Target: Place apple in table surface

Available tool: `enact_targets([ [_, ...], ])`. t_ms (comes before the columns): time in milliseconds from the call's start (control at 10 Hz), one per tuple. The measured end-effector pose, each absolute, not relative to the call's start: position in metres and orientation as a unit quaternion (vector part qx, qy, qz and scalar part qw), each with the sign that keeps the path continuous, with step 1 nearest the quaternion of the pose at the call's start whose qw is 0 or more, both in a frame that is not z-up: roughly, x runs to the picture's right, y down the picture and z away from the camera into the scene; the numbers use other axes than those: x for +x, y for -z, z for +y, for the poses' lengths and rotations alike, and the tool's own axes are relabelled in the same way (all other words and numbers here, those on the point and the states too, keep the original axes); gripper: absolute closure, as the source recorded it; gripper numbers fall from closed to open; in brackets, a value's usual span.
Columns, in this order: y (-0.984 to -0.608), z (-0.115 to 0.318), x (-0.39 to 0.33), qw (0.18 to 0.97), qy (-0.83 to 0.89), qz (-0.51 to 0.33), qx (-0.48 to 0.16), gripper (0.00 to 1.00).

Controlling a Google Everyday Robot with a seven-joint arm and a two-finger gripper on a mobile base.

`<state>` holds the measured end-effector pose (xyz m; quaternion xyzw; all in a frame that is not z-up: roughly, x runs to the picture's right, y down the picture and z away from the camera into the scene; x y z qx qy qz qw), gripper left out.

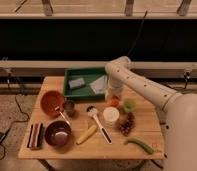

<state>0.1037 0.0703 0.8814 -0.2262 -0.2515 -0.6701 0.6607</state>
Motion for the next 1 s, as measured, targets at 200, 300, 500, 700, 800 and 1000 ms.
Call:
enact_targets([
  [200, -0.884, 0.068, 0.103, 0.671, 0.658, -0.256, -0.225, 0.2],
  [300, -0.884, 0.068, 0.103, 0.673, 0.655, -0.259, -0.225, 0.2],
  [500, -0.883, 0.067, 0.103, 0.678, 0.649, -0.264, -0.222, 0.2],
  [700, -0.876, 0.058, 0.104, 0.687, 0.641, -0.266, -0.216, 0.2],
  [800, -0.868, 0.049, 0.107, 0.694, 0.633, -0.267, -0.215, 0.2],
  [1000, -0.866, 0.05, 0.11, 0.694, 0.632, -0.268, -0.219, 0.2],
])
